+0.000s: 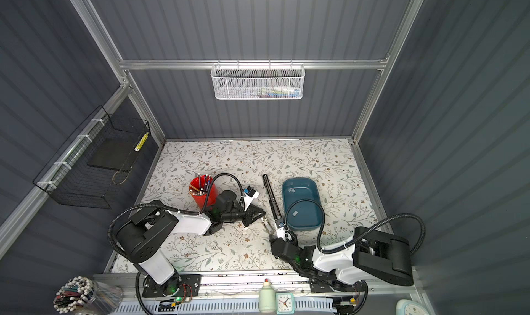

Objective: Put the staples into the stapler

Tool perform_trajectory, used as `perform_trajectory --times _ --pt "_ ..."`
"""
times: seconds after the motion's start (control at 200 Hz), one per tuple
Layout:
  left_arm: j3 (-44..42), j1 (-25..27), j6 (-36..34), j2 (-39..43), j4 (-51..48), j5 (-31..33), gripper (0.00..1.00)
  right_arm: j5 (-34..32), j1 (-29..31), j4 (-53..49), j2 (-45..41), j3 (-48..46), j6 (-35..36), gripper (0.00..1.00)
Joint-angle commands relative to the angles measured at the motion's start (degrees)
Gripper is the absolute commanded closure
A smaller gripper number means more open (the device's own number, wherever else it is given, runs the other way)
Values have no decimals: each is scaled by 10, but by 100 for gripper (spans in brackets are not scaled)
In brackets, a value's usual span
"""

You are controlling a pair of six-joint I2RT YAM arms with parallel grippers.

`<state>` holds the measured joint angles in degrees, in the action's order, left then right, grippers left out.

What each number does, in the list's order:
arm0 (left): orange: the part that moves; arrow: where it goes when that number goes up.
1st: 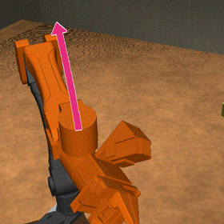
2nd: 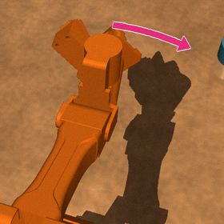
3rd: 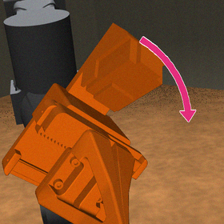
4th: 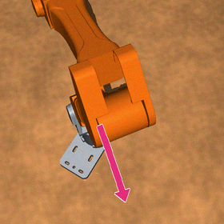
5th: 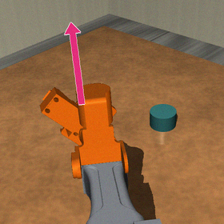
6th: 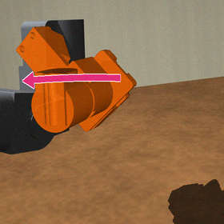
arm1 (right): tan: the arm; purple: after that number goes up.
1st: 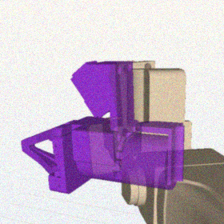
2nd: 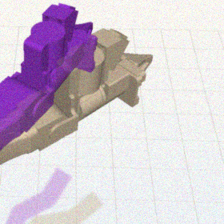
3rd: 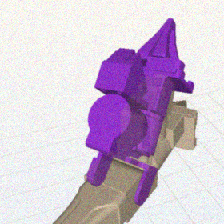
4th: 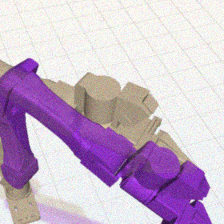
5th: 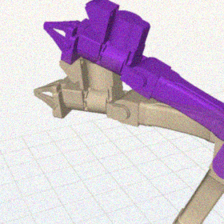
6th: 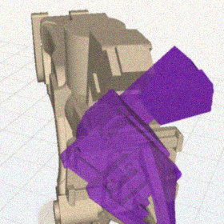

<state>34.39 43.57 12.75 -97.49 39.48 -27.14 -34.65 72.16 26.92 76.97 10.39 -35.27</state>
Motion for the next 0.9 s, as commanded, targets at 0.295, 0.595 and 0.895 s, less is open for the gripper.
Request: perform_trajectory --times 0.295,0.595,0.895 --pt "13 4 -26 14 -31 -25 91 34 -9 55 148 59 38 45" --pt "4 4 -27 30 -34 -8 88 39 -8 44 123 41 27 61" --pt "-2 4 -27 37 -41 -1 76 38 -4 53 127 29 10 66"
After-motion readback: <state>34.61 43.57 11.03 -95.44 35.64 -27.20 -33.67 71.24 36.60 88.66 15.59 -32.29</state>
